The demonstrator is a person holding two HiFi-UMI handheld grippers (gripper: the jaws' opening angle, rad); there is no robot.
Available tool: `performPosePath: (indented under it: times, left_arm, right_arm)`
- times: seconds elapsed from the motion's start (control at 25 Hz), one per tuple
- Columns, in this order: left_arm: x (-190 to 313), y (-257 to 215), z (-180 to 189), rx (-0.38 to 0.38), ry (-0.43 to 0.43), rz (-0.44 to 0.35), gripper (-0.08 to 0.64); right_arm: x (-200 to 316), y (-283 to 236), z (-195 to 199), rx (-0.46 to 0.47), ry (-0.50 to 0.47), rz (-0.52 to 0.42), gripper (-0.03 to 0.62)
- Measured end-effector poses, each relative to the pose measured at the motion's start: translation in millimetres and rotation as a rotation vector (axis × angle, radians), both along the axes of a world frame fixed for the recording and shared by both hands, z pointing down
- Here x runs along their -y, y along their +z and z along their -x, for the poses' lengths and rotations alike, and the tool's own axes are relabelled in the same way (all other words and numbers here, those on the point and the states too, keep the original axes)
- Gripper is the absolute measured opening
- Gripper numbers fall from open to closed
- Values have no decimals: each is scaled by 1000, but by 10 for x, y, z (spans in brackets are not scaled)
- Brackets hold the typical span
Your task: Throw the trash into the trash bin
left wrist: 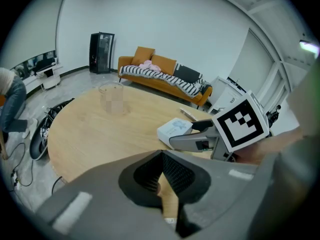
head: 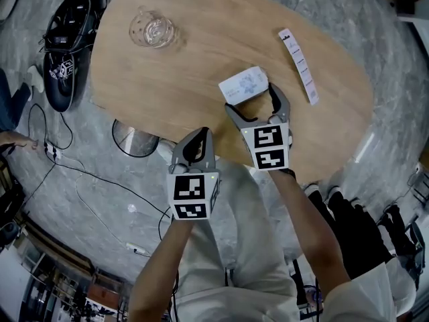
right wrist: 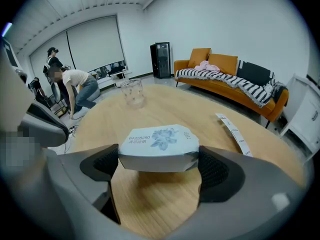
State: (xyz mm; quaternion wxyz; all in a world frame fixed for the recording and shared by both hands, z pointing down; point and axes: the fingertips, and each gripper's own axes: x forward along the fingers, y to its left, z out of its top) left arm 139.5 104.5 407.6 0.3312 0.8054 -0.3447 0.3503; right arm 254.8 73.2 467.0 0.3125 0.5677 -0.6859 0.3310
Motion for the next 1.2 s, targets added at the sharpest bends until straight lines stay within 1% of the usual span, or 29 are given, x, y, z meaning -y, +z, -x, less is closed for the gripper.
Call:
performPosePath:
  times: [0.4, 0.44, 0.48, 0.84, 1.2]
  left_arm:
    - [35, -58, 302, -10, -34, -8, 0]
    - [39, -61, 351, -9, -39, -9, 0]
    - [46, -63, 404, -8, -45, -10, 0]
    - [85, -79, 879, 1, -106, -27, 0]
    - [105, -86, 1345, -9, -191, -20, 0]
  right_arm:
    - [87, -209, 325, -1, -28, -33, 515]
    - [92, -228, 372, -1, -30, -37, 469]
    - [96, -240, 421, -2, -33, -38, 466]
    - [149, -299, 956, 4, -117, -37, 465]
    - [239, -362, 1555, 23, -202, -50, 465]
